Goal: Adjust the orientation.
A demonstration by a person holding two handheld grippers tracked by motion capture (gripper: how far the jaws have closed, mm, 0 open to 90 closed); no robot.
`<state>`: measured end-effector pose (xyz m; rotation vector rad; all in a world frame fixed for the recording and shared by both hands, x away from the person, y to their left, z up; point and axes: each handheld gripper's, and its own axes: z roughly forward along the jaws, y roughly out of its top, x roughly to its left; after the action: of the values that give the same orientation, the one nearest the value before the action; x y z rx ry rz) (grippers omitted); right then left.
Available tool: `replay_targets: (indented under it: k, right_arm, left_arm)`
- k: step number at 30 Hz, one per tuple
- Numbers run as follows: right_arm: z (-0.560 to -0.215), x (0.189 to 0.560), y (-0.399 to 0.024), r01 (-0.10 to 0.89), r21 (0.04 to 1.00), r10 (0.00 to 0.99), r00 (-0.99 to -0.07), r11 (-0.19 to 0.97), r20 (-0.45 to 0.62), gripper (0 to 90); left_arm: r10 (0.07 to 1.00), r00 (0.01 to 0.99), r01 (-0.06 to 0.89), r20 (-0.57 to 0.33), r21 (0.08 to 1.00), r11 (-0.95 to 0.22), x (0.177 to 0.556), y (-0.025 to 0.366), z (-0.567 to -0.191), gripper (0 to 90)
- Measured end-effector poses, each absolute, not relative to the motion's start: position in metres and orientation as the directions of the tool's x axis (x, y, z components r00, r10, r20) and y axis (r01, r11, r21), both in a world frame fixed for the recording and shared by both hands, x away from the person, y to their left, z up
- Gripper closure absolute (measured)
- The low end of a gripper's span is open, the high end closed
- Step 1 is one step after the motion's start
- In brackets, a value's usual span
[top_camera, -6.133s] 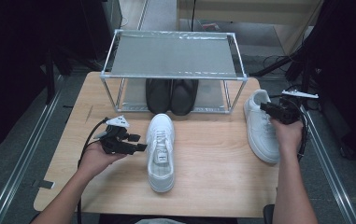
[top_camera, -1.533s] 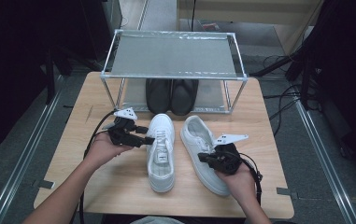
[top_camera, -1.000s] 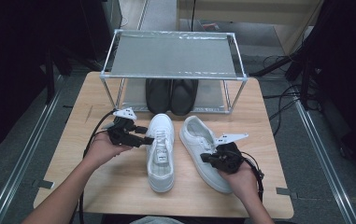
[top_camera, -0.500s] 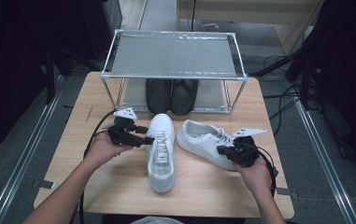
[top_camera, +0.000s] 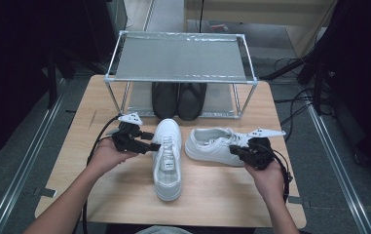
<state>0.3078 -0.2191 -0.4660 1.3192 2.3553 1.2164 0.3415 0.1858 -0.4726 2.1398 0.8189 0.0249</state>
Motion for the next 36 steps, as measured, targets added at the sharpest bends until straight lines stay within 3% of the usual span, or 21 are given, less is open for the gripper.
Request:
replay_targets:
  k: [19,36]
  right_arm:
    - [-0.461,0.33,-0.155,0.549,0.76,0.692,-0.698,0.348,0.187,90.0]
    - [-0.476,0.344,-0.141,0.575,0.714,0.67,-0.715,0.4,0.201,90.0]
  left_arm:
    - [0.62,0.744,0.58,-0.249,0.702,-0.413,0.317,0.215,-0.478,39.3]
    - [0.641,0.729,0.586,-0.241,0.705,-0.401,0.309,0.225,-0.48,38.9]
